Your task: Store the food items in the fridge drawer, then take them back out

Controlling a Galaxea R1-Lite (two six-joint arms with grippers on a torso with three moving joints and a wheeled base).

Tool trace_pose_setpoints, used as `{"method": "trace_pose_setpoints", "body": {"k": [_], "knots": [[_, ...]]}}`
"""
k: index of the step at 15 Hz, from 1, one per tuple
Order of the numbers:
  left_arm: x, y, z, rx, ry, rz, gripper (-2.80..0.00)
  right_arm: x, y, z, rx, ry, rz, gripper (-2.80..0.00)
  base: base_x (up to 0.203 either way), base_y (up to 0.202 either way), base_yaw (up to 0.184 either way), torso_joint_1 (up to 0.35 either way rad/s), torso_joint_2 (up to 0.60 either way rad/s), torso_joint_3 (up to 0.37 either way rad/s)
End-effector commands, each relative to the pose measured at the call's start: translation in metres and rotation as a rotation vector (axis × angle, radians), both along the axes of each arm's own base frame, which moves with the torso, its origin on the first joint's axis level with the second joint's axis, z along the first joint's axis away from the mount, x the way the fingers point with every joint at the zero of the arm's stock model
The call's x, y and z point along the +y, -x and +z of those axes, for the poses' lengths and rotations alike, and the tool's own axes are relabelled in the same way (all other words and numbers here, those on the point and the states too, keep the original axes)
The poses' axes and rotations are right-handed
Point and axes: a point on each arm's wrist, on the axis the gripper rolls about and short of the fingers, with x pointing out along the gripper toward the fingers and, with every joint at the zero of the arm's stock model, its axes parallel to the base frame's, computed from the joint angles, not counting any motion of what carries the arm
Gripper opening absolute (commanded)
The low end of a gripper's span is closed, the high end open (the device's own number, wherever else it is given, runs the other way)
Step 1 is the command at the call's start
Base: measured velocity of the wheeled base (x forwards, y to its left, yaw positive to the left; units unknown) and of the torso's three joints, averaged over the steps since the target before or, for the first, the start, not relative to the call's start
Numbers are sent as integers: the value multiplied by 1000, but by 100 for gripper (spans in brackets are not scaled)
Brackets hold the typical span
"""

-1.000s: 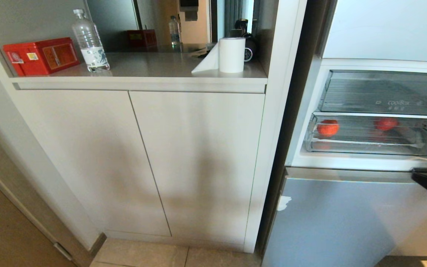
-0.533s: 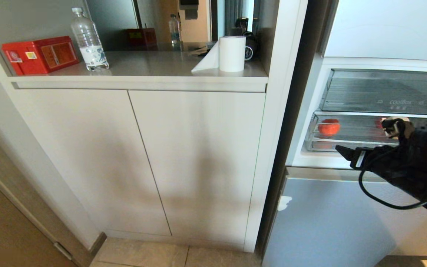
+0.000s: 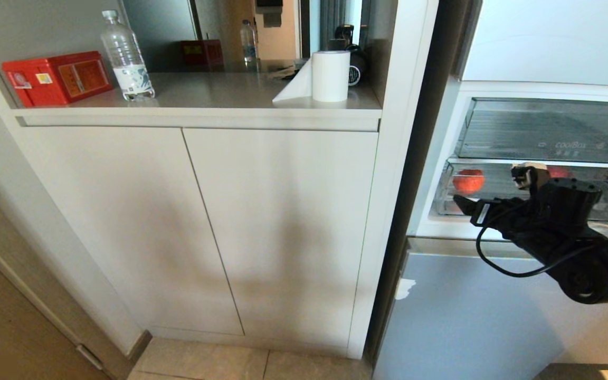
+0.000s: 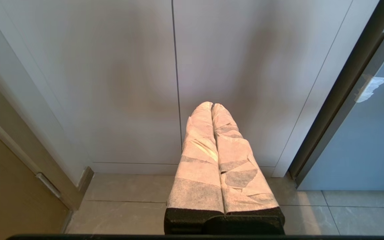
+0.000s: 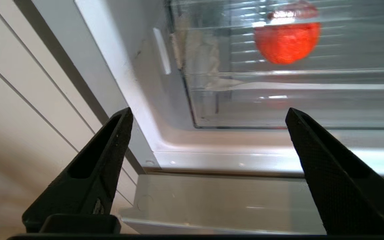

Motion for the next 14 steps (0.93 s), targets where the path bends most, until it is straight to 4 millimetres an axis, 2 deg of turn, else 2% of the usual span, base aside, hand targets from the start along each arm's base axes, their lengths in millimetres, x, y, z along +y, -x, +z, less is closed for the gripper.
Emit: {"method": "trace_pose_setpoints", "body": {"k": [1,5,14], "knots": [[0,0,0,1,0,0,-280,3,-11,-6,-5,-1,4,0,0,0,0,0,0,0],[0,0,0,1,0,0,-280,11,-42,-7,-62,1,-55,0,0,0,0,0,0,0],[0,0,0,1,0,0,-280,14,-62,-8,-104,-2,-53,0,0,0,0,0,0,0]]}}
